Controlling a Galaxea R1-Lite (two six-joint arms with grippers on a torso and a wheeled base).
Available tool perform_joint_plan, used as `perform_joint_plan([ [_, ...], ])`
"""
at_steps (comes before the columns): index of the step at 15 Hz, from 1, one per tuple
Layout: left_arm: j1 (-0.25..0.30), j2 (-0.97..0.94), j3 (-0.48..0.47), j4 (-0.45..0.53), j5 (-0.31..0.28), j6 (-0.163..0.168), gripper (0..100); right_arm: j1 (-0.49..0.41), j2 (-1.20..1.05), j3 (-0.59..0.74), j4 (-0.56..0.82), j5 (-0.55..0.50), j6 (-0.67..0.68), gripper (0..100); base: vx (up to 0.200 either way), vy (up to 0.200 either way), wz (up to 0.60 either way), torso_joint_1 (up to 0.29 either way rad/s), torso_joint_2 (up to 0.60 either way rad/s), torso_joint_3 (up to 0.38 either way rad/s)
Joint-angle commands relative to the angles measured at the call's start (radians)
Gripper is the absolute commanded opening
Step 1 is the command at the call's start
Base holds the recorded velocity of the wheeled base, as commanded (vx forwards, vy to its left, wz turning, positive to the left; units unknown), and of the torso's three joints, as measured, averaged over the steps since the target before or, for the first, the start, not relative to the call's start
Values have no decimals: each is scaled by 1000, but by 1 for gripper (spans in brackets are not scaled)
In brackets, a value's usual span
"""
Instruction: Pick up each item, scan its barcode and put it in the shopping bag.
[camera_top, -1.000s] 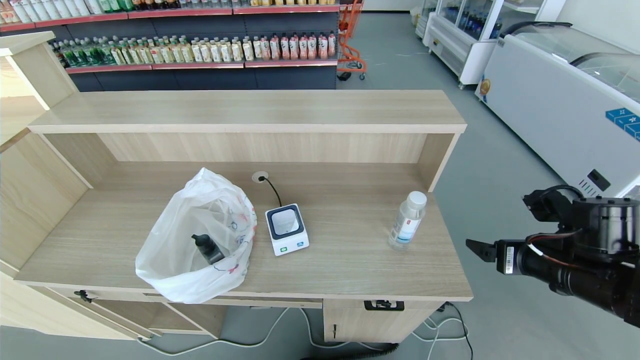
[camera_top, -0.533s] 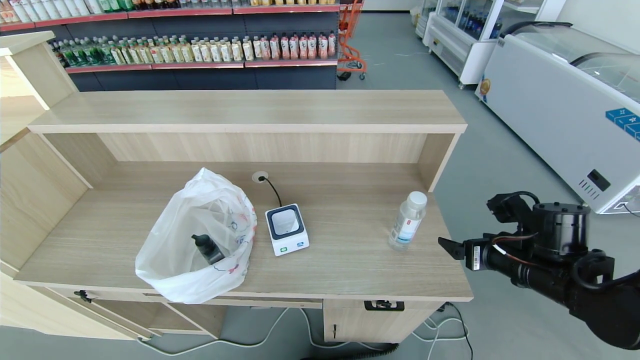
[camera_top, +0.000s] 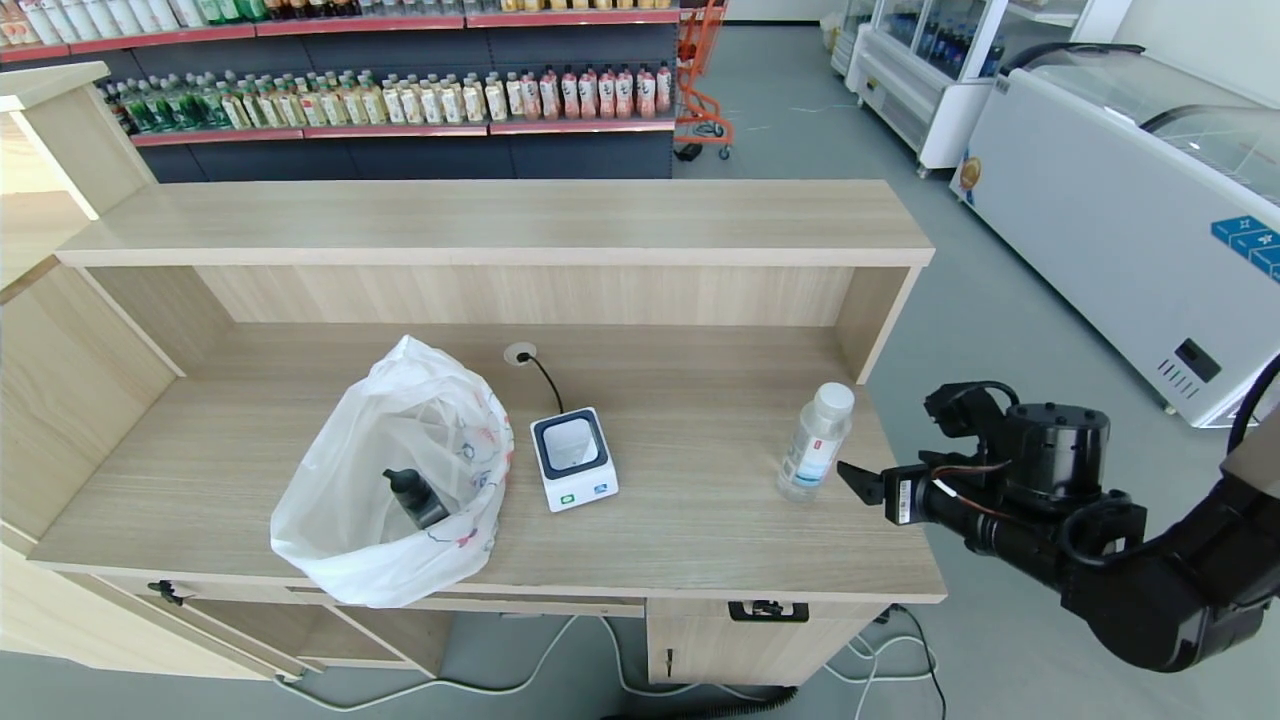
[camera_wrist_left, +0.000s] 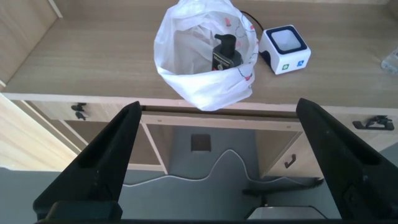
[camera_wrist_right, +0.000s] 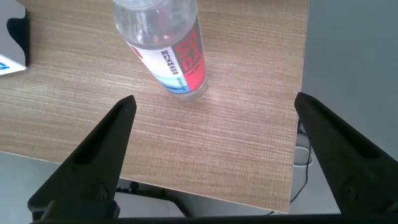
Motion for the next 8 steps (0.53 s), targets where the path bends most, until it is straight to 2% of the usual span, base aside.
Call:
perform_joint_plan([
  [1, 0, 0, 0, 0, 0, 0, 100, 7, 43, -10, -28, 22, -11, 100, 0, 0, 0, 0, 0, 0],
  [8, 0, 0, 0, 0, 0, 0, 100, 20, 118, -73, -66, 24, -80, 100, 0, 0, 0, 0, 0, 0],
])
